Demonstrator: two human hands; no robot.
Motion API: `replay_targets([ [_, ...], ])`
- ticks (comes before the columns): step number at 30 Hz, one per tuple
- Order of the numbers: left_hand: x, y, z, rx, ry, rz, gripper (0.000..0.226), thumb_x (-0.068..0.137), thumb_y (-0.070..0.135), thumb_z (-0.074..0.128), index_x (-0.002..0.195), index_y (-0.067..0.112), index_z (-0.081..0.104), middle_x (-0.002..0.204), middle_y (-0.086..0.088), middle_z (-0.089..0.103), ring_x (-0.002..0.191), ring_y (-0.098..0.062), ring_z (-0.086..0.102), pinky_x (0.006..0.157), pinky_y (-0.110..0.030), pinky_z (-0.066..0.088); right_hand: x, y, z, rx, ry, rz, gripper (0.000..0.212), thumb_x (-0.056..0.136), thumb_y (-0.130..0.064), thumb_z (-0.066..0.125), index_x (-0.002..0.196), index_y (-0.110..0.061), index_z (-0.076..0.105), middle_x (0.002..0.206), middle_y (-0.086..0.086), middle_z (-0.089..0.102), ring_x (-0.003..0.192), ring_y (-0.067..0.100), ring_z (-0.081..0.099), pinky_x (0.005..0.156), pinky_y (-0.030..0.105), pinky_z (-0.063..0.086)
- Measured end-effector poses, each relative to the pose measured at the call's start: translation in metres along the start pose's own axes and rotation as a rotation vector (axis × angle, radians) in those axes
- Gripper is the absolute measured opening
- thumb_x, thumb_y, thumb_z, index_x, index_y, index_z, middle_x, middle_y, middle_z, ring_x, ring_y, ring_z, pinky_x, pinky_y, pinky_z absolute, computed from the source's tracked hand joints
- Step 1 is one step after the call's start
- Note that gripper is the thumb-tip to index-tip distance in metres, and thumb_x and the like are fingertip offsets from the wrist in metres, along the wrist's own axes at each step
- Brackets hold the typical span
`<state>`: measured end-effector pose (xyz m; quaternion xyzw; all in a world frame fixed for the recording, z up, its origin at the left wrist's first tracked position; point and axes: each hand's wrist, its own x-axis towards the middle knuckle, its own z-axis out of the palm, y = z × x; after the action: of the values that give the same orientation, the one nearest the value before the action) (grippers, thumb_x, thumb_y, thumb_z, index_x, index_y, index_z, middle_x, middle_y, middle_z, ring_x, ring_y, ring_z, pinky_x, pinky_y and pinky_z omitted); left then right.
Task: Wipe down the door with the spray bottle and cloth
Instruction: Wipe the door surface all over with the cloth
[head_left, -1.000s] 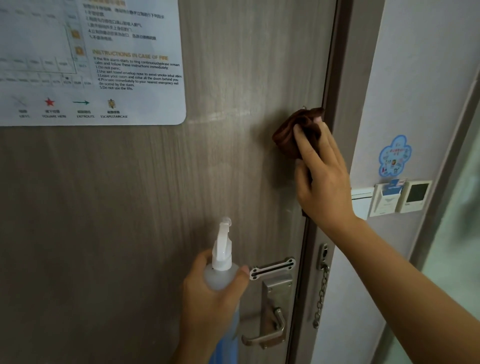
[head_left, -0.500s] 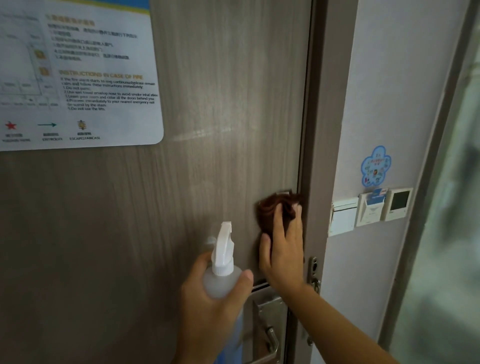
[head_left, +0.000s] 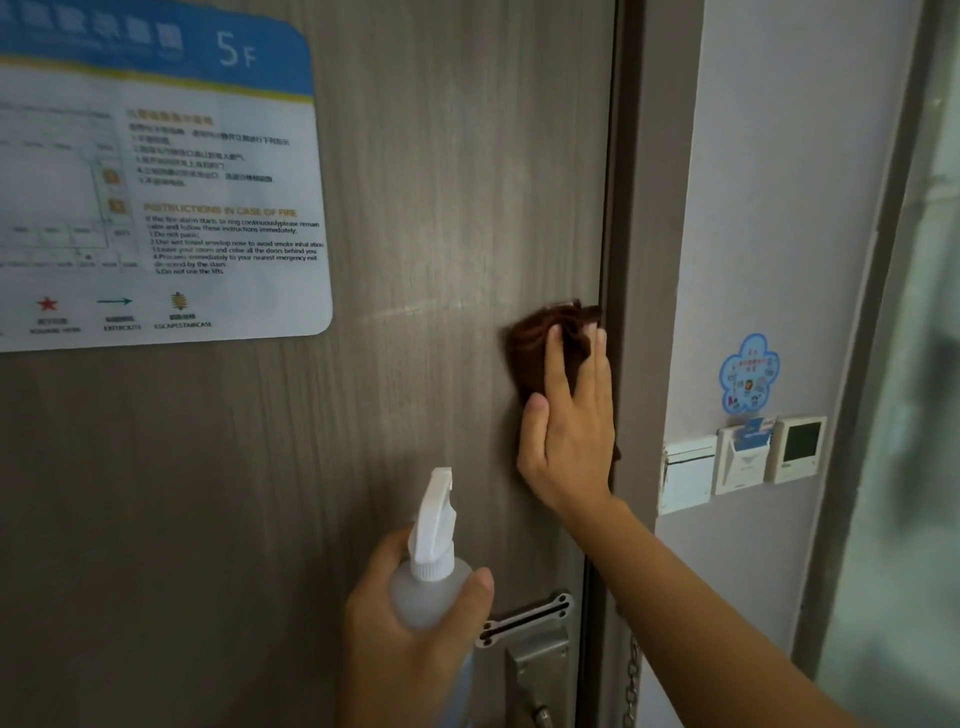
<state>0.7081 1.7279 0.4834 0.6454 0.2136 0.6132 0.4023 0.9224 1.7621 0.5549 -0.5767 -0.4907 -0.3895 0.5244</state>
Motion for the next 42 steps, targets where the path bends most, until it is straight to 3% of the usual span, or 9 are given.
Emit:
replay_targets([
  [9,-0.007,-0.002,-0.004,0.025,-0.026,-0.006,0.055,0.054,0.051,0.079,0.102,0.024,0.074,0.079,0.001,0.075,0.07,-0.011,0.072,0.061,-0.011,0.051,-0.157,0.021,0.028,-0.001,-0.11,0.045,0.062,0.104,-0.033,0.034,0.163,-0.02,0.019,0.17,0.016,0.012,0.156,0.04,0.013,0.12,0.061,0.024],
  [13,-0.004,-0.005,-0.007,0.053,-0.02,-0.015,0.049,0.06,0.041,0.085,0.106,0.025,0.076,0.083,0.001,0.076,0.074,-0.013,0.072,0.066,-0.013,0.053,-0.121,0.014,0.025,0.009,-0.081,0.048,0.062,0.101,-0.026,0.039,0.161,-0.014,0.024,0.166,0.023,0.018,0.157,0.04,0.011,0.124,0.059,0.021],
  [20,-0.001,-0.002,-0.009,0.026,0.009,-0.02,0.057,0.061,0.051,0.08,0.111,0.023,0.076,0.085,0.0,0.076,0.077,-0.018,0.073,0.069,-0.02,0.056,-0.022,-0.012,0.011,0.018,0.011,0.078,0.064,0.102,-0.027,0.038,0.162,-0.01,0.026,0.167,0.023,0.017,0.158,0.034,0.006,0.127,0.052,0.015],
  [25,0.001,0.002,-0.005,0.008,0.038,-0.043,0.054,0.063,0.05,0.08,0.107,0.02,0.074,0.088,0.0,0.076,0.076,-0.019,0.073,0.064,-0.019,0.055,-0.071,0.0,0.017,0.003,-0.077,0.042,0.072,0.098,-0.033,0.04,0.163,-0.012,0.016,0.167,0.028,0.014,0.158,0.038,0.005,0.128,0.052,0.012],
  [28,-0.002,0.003,-0.008,0.029,0.044,-0.035,0.05,0.065,0.05,0.079,0.105,0.02,0.074,0.09,0.001,0.077,0.078,-0.02,0.073,0.065,-0.023,0.057,-0.118,0.021,0.017,-0.096,-0.184,-0.098,0.073,0.1,-0.036,0.041,0.163,-0.014,0.013,0.164,0.032,0.016,0.156,0.045,0.008,0.124,0.06,0.02],
  [32,-0.003,0.008,-0.016,0.046,0.082,-0.018,0.037,0.07,0.04,0.084,0.103,0.027,0.074,0.088,0.004,0.077,0.076,-0.015,0.074,0.066,-0.023,0.058,-0.11,0.031,0.011,-0.144,-0.196,-0.182,0.066,0.104,-0.041,0.034,0.164,-0.018,0.015,0.164,0.03,0.018,0.156,0.042,0.01,0.124,0.056,0.023],
  [34,0.001,0.015,-0.022,0.042,0.1,0.006,0.029,0.072,0.032,0.085,0.099,0.026,0.073,0.084,0.007,0.077,0.074,-0.01,0.073,0.065,-0.019,0.055,-0.085,0.024,0.007,-0.125,-0.168,-0.163,0.065,0.105,-0.041,0.033,0.163,-0.017,0.017,0.166,0.028,0.016,0.157,0.04,0.008,0.126,0.054,0.02],
  [38,0.017,0.034,-0.037,0.106,0.133,0.094,0.039,0.069,0.051,0.081,0.094,0.022,0.069,0.08,0.001,0.073,0.068,-0.015,0.071,0.061,-0.023,0.056,-0.027,-0.002,0.007,-0.072,-0.081,-0.046,0.065,0.105,-0.037,0.031,0.164,-0.013,0.018,0.168,0.026,0.01,0.158,0.037,0.0,0.128,0.051,0.012],
  [42,0.034,0.045,-0.055,0.207,0.111,0.194,0.037,0.072,0.051,0.08,0.098,0.029,0.067,0.081,0.01,0.071,0.07,-0.013,0.07,0.06,-0.021,0.054,-0.01,-0.029,0.015,-0.024,-0.013,0.038,0.067,0.104,-0.032,0.037,0.164,-0.011,0.016,0.168,0.028,0.007,0.158,0.038,0.0,0.128,0.052,0.011],
])
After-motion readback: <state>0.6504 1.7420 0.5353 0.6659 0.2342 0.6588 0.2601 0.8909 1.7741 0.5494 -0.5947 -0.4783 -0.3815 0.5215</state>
